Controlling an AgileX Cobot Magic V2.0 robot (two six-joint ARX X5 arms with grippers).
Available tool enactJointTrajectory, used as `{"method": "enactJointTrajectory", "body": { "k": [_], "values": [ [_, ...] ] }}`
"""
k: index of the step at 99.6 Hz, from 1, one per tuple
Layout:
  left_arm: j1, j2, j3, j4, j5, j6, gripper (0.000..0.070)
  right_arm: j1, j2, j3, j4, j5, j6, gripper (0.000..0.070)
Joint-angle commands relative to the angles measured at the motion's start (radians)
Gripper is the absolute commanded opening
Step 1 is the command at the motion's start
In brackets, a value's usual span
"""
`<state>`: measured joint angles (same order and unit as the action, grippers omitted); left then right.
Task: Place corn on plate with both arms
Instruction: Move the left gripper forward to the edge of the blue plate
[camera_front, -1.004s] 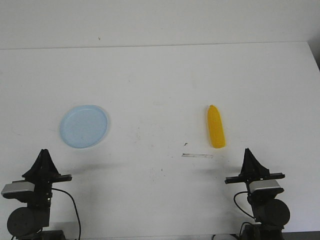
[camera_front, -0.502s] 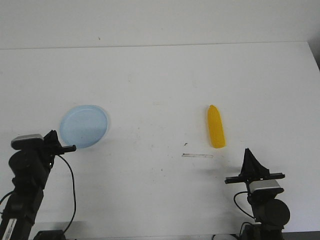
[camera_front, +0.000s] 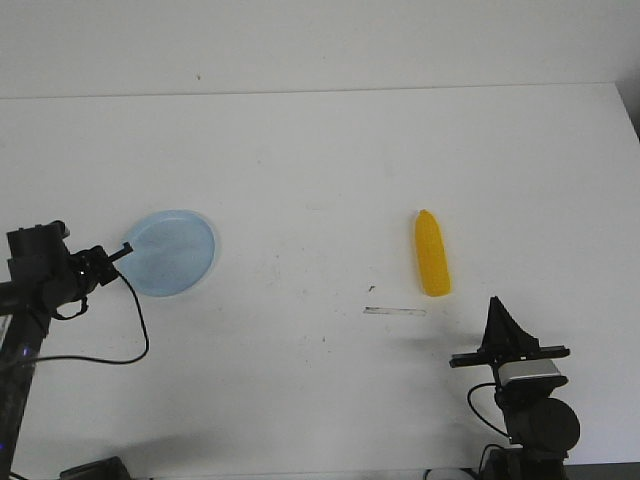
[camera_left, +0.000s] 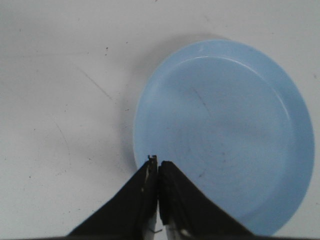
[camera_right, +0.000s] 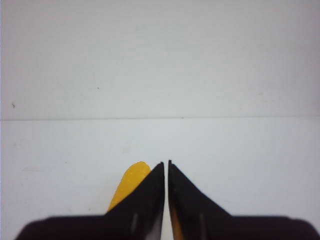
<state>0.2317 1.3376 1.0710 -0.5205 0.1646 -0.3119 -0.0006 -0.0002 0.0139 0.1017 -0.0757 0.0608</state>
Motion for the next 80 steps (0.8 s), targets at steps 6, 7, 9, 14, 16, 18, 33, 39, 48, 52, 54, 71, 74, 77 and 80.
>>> {"method": "enactJointTrajectory", "body": {
  "k": [6, 7, 9, 14, 16, 18, 33, 39, 48, 52, 54, 71, 74, 77, 80],
  "values": [
    [0.069, 0.114, 0.062, -0.029, 0.153, -0.022, 0.0001, 0.002, 0.002, -0.001, 0.010, 0.000, 0.016, 0.0011],
    [0.076, 0.123, 0.064, -0.030, 0.167, -0.022, 0.0001, 0.002, 0.002, -0.001, 0.010, 0.000, 0.016, 0.0010],
    [0.090, 0.144, 0.069, -0.032, 0.201, -0.022, 0.0001, 0.002, 0.002, -0.001, 0.010, 0.000, 0.016, 0.0011],
    [0.116, 0.177, 0.069, -0.032, 0.258, -0.026, 0.0004, 0.002, 0.002, -0.001, 0.010, 0.000, 0.016, 0.0011],
    [0.125, 0.191, 0.069, -0.032, 0.274, -0.028, 0.0006, 0.002, 0.002, -0.001, 0.010, 0.000, 0.016, 0.0011],
    [0.134, 0.207, 0.069, -0.032, 0.286, -0.034, 0.0015, 0.002, 0.002, -0.001, 0.010, 0.000, 0.016, 0.0011],
    [0.154, 0.277, 0.069, -0.032, 0.291, -0.037, 0.0183, 0.001, 0.002, -0.001, 0.010, 0.000, 0.016, 0.0011],
    [0.154, 0.296, 0.069, -0.031, 0.291, -0.037, 0.0217, 0.002, 0.002, -0.001, 0.010, 0.000, 0.016, 0.0011],
    [0.154, 0.320, 0.069, -0.025, 0.291, -0.033, 0.0216, 0.002, 0.002, -0.001, 0.010, 0.000, 0.016, 0.0010],
    [0.154, 0.328, 0.069, -0.019, 0.291, -0.033, 0.0216, 0.002, 0.002, -0.001, 0.010, 0.000, 0.016, 0.0011],
    [0.153, 0.334, 0.069, -0.014, 0.291, -0.033, 0.0216, 0.002, 0.002, -0.001, 0.010, 0.000, 0.016, 0.0011],
    [0.141, 0.366, 0.069, -0.001, 0.291, -0.032, 0.0213, 0.002, 0.002, -0.001, 0.010, 0.000, 0.016, 0.0011],
    [0.139, 0.371, 0.069, -0.001, 0.291, -0.030, 0.0212, 0.002, 0.002, -0.001, 0.010, 0.000, 0.016, 0.0011],
    [0.137, 0.375, 0.069, -0.001, 0.291, -0.029, 0.0212, 0.002, 0.002, -0.001, 0.010, 0.000, 0.016, 0.0010],
    [0.132, 0.379, 0.069, -0.001, 0.291, -0.027, 0.0211, 0.002, 0.002, -0.001, 0.010, 0.000, 0.016, 0.0010]
  ]
}}
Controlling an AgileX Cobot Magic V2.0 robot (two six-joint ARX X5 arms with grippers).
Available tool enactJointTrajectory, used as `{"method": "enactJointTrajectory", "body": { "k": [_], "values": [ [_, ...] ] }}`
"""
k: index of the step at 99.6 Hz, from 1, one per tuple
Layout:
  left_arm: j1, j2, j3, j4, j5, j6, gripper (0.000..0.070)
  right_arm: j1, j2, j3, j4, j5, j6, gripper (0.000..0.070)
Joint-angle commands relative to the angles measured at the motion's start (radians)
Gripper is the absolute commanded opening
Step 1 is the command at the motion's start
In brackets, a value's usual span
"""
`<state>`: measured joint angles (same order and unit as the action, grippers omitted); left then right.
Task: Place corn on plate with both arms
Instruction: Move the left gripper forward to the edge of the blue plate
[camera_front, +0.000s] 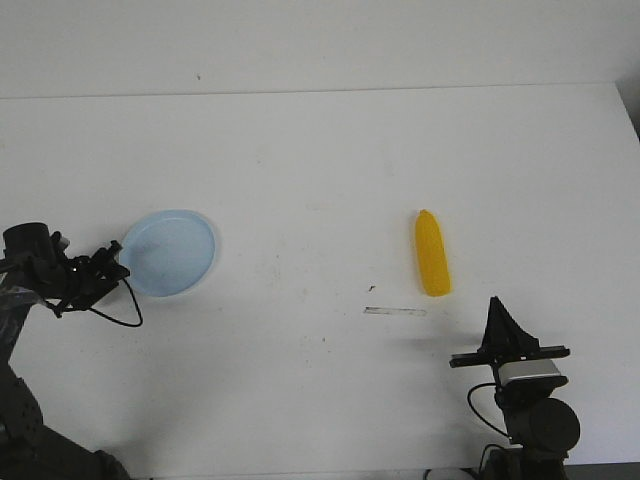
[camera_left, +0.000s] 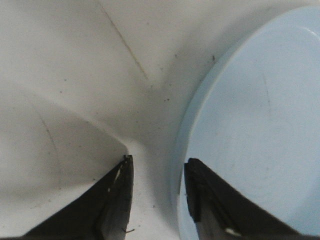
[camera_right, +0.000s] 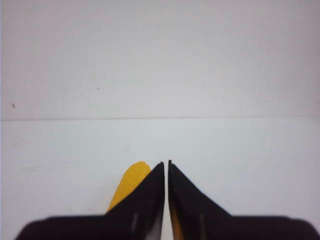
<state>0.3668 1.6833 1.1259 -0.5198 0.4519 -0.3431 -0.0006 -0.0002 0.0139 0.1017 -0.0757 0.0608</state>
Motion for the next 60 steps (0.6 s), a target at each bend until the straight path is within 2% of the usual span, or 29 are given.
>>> {"method": "enactJointTrajectory", "body": {
  "k": [1, 33, 37, 44, 60],
  "values": [
    [-0.003, 0.034, 0.014, -0.002, 0.004, 0.005, 0.0211, 0.001, 0.002, -0.001, 0.010, 0.000, 0.016, 0.0011],
    [-0.037, 0.043, 0.013, 0.002, 0.004, 0.014, 0.0187, 0.002, 0.002, -0.001, 0.010, 0.000, 0.016, 0.0011],
    [-0.040, 0.043, 0.013, 0.003, 0.004, 0.015, 0.0160, 0.002, 0.002, -0.001, 0.010, 0.000, 0.016, 0.0010],
    [-0.042, 0.045, 0.013, 0.010, 0.004, 0.017, 0.0073, 0.002, 0.002, -0.001, 0.010, 0.000, 0.017, 0.0011],
    [-0.047, 0.045, 0.013, 0.018, 0.004, 0.016, 0.0036, 0.002, 0.002, -0.001, 0.010, 0.000, 0.016, 0.0010]
  ]
}}
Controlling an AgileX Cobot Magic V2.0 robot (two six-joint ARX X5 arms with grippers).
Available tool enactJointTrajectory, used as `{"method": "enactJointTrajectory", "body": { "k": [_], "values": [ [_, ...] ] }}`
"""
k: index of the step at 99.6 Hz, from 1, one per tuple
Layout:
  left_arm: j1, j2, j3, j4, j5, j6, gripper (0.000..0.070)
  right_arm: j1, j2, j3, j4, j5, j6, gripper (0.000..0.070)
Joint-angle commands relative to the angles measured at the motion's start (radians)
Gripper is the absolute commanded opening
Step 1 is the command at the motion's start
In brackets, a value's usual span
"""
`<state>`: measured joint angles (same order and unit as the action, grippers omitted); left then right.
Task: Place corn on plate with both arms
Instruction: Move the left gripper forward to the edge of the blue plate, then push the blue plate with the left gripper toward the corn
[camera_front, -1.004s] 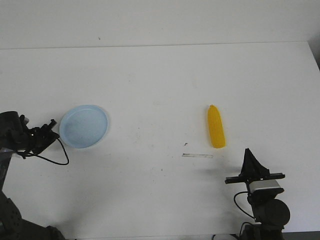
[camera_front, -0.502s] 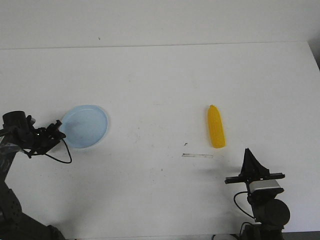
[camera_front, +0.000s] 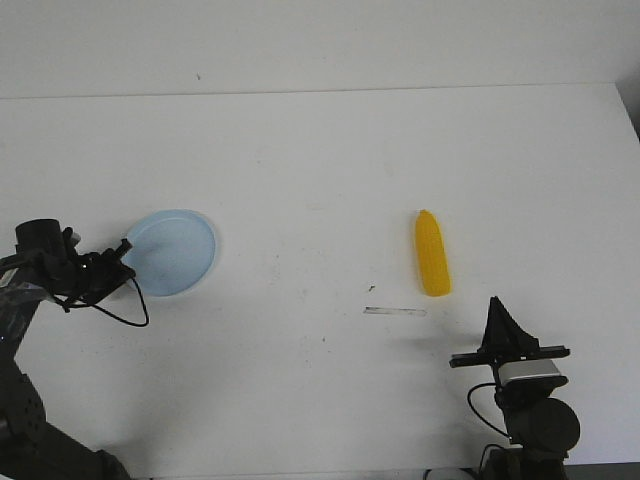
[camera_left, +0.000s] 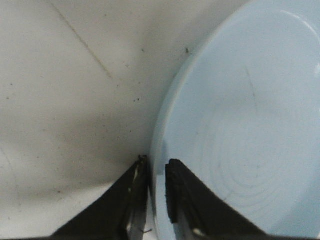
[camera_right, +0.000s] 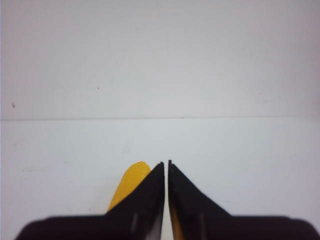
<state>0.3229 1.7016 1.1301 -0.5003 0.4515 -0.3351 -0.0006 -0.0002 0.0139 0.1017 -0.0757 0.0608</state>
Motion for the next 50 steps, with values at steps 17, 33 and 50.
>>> {"method": "enactJointTrajectory", "body": {
  "k": [17, 33, 50],
  "values": [
    [-0.009, 0.027, 0.009, 0.000, 0.004, 0.008, 0.0000, 0.002, 0.002, -0.001, 0.010, 0.000, 0.016, 0.0011],
    [-0.027, 0.023, 0.009, 0.000, 0.021, 0.002, 0.0000, 0.002, 0.002, -0.001, 0.010, 0.000, 0.016, 0.0011],
    [-0.088, 0.000, 0.009, 0.009, 0.081, -0.038, 0.0000, 0.002, 0.002, -0.001, 0.010, 0.000, 0.016, 0.0011]
  ]
}}
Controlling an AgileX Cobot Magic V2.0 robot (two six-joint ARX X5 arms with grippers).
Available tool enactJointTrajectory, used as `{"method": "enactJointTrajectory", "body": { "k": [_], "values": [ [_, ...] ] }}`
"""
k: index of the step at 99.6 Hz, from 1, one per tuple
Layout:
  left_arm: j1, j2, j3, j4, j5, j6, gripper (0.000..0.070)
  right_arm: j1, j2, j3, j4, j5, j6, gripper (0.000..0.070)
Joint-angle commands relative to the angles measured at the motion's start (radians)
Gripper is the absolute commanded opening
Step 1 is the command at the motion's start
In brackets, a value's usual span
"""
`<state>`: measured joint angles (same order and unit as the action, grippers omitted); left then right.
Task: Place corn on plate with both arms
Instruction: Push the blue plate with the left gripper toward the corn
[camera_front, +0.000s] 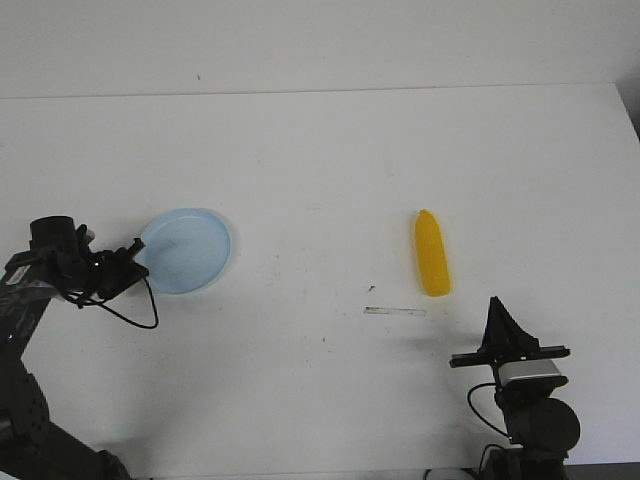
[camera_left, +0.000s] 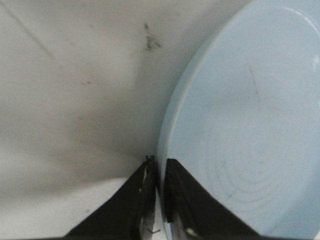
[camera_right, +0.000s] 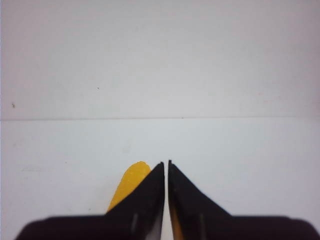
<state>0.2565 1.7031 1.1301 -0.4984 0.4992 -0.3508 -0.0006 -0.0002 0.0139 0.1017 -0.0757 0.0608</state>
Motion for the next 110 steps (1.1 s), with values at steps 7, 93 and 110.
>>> {"method": "enactJointTrajectory", "body": {
  "k": [7, 93, 110],
  "values": [
    [-0.063, -0.011, 0.009, 0.008, 0.050, -0.032, 0.0000, 0.002, 0.002, -0.001, 0.010, 0.000, 0.016, 0.0011],
    [-0.664, 0.013, 0.009, 0.230, -0.134, -0.246, 0.0001, 0.002, 0.002, -0.001, 0.010, 0.000, 0.016, 0.0011],
    [-0.671, 0.013, 0.009, 0.192, -0.169, -0.245, 0.0001, 0.002, 0.002, -0.001, 0.010, 0.000, 0.016, 0.0011]
  ]
}}
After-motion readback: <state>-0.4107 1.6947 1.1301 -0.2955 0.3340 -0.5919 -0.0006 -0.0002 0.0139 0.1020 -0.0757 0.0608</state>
